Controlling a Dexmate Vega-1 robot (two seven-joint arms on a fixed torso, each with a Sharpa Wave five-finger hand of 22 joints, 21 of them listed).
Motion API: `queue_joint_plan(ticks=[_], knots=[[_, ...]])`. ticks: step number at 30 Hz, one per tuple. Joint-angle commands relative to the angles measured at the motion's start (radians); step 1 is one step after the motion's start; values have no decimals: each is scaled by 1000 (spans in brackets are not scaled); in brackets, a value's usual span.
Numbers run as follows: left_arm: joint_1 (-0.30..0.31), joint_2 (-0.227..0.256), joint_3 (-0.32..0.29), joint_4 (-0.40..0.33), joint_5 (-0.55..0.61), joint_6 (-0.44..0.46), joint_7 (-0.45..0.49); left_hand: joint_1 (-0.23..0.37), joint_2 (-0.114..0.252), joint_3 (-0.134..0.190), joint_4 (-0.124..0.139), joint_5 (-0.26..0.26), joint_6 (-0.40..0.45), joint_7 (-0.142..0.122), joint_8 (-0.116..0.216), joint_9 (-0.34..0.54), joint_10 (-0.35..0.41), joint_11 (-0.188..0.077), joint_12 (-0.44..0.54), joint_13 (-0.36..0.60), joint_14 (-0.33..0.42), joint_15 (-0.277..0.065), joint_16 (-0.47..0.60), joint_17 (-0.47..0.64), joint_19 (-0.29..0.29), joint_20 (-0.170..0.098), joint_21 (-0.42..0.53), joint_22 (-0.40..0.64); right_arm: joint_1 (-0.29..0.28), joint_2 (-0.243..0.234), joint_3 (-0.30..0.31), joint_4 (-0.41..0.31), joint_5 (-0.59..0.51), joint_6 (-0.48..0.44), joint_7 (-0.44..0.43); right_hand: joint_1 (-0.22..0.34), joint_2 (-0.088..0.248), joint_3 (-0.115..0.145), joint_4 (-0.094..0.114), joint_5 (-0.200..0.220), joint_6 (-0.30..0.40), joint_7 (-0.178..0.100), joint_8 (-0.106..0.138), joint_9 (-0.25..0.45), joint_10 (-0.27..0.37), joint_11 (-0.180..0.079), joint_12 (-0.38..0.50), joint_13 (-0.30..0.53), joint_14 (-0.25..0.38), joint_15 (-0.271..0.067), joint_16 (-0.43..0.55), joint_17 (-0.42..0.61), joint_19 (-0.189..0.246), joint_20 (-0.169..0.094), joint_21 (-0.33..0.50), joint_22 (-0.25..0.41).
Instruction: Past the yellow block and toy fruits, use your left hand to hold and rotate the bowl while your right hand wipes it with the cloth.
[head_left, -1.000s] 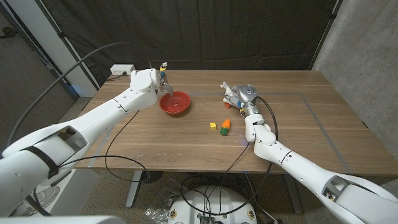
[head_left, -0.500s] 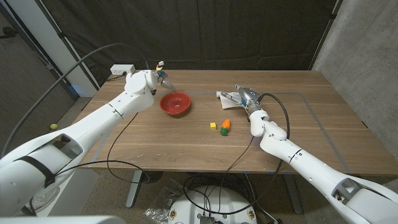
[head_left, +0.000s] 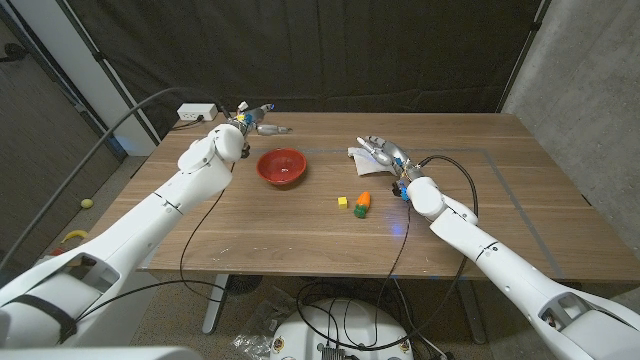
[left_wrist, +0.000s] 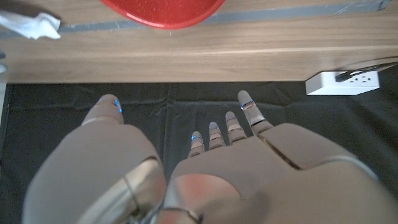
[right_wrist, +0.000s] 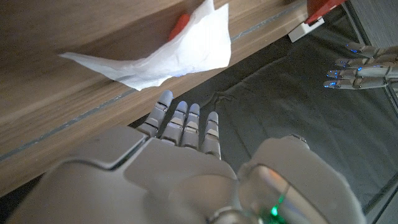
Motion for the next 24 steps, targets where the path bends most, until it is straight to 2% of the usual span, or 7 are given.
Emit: queue_joint_plan(ticks=[1, 5, 8, 15, 17, 19, 24], knots=[[131, 2, -131, 27, -230, -372, 359, -32, -9, -22, 6, -1, -5, -14, -5, 3, -17, -1, 0, 0, -28, -3, 1, 1, -19, -1, -16, 3, -8, 64, 64, 105, 185, 184, 31, -1, 7, -6, -12, 2, -5, -2, 5, 0, -22, -8, 7, -2, -44, -8, -2, -28, -7, -44, -23, 1], [153, 0, -162, 76, -304, -498, 400, -47, -13, -34, 11, -1, -3, -15, -4, 3, -13, 4, 2, 0, -33, -1, 2, 0, -34, -1, -26, 3, -4, 87, 71, 128, 215, 223, 24, 1, 8, -6, -15, 1, -8, -2, 4, 0, -34, -8, 5, -4, -56, -5, -2, -39, -10, -48, -30, 0], [157, 7, -171, 99, -337, -554, 412, -59, -13, -43, 16, 0, -10, -21, -7, 3, -15, 3, 2, -1, -49, -1, -1, -1, -50, -3, -37, 3, -2, 100, 76, 138, 226, 243, 12, 0, 7, -7, -16, 1, -8, -3, 4, 0, -35, -7, 6, -5, -58, -4, -1, -44, -11, -48, -33, 0], [159, 11, -182, 164, -438, -710, 408, -74, -8, -53, 23, 2, -19, -19, -9, 2, -25, 0, -1, -1, -69, -4, -4, -3, -68, -14, -50, 4, -16, 105, 99, 117, 231, 253, -36, -7, 5, -12, -15, 0, 0, -4, 8, -1, -26, -5, 12, -6, -58, -4, 4, -53, -10, -47, -39, 0], [160, 16, -180, 165, -456, -722, 400, -77, -5, -55, 25, 3, -19, -18, -9, 2, -29, 4, -2, -1, -77, -3, -5, -3, -75, -17, -55, 4, -24, 105, 110, 109, 237, 251, -50, -12, 5, -14, -14, 0, 9, -6, 11, -1, -20, -7, 15, -7, -57, -5, 6, -58, -9, -48, -43, 0], [161, 23, -174, 163, -458, -727, 399, -80, -2, -57, 27, 4, -15, -14, -7, 2, -32, 5, -2, -1, -83, 0, -6, -3, -76, -19, -57, 4, -37, 108, 121, 94, 238, 245, -76, -18, 7, -17, -13, 0, 14, -6, 12, -1, -15, -7, 18, -8, -59, -7, 8, -69, -46, -54, -63, 0], [166, 28, -166, 151, -470, -705, 405, -84, 3, -59, 29, 6, -14, -11, -6, 2, -34, 8, -2, -1, -87, -4, -4, -4, -79, -31, -61, 5, -67, 111, 138, 64, 244, 252, -115, -24, 10, -20, -15, 0, 34, -6, 17, -2, 8, -5, 28, -9, -64, -15, 10, -86, -74, -53, -87, 0]])
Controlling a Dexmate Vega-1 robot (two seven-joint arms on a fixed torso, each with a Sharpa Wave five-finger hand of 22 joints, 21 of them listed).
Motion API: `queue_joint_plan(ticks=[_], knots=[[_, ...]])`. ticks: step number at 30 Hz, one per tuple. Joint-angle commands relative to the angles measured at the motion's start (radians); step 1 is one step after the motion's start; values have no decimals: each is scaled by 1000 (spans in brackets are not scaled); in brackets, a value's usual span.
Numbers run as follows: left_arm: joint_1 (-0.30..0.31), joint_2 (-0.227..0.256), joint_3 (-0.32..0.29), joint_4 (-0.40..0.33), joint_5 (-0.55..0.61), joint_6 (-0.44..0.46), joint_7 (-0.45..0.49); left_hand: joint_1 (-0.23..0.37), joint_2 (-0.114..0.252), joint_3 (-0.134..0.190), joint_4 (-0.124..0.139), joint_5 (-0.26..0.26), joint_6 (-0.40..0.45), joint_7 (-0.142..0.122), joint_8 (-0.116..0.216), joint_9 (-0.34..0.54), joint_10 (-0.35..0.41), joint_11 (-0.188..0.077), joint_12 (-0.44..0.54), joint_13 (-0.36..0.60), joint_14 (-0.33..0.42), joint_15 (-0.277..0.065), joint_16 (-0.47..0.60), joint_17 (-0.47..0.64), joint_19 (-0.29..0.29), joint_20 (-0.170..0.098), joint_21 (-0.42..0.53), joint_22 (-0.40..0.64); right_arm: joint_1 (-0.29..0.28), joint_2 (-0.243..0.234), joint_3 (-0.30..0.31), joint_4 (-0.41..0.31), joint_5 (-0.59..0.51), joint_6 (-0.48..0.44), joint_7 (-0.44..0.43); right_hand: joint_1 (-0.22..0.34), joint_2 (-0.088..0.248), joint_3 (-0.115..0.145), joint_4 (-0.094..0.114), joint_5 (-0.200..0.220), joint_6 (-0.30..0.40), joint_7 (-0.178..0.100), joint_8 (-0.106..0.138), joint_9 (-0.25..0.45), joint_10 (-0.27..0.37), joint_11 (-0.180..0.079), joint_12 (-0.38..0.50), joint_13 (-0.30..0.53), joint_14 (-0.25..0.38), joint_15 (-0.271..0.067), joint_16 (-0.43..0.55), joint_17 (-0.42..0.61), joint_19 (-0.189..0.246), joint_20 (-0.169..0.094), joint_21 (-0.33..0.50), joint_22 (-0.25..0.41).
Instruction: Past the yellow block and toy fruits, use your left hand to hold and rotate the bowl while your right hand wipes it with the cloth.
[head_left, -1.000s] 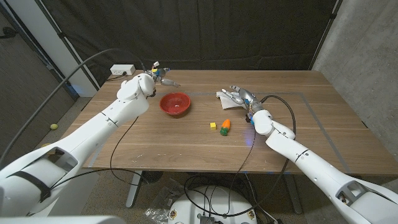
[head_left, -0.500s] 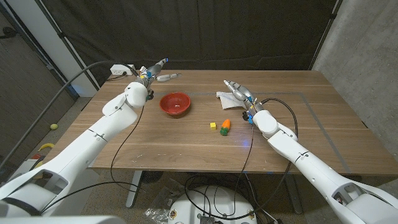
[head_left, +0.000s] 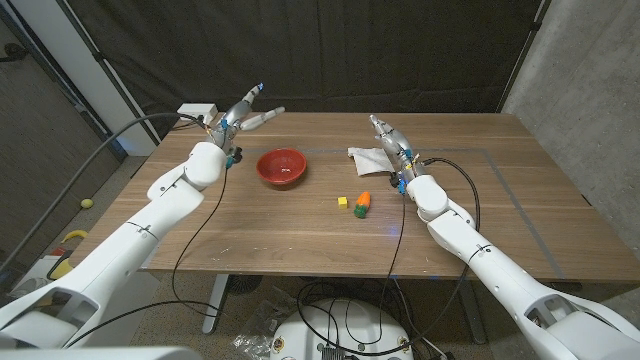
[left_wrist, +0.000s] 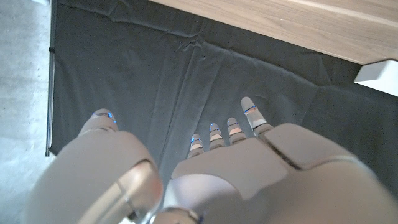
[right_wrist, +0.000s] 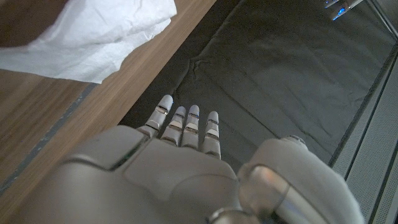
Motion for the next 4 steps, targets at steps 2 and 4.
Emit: queue_joint_plan(ticks=[2, 4], knots=[[19, 16, -3, 27, -122, -120, 22, -7, 8, -6, 1, 7, 2, 9, -1, 1, -15, 12, -3, 3, -12, -1, 3, 0, -11, -11, -5, 5, -57, 13, 44, -53, 26, 32, -86, -9, 3, -7, 0, 1, 21, 3, 8, 3, 20, 1, 10, 1, -3, -9, 5, -11, -23, 5, -15, 0], [20, 15, 0, 29, -130, -118, 24, -8, 10, -7, 2, 7, 1, 16, -2, 1, -15, 13, -2, 3, -12, -1, 3, -1, -11, -13, -6, 5, -70, 8, 48, -70, 29, 34, -92, -9, 4, -7, -1, 1, 22, 3, 7, 3, 22, 1, 11, 1, -3, -11, 6, -13, -20, 8, -16, 0]])
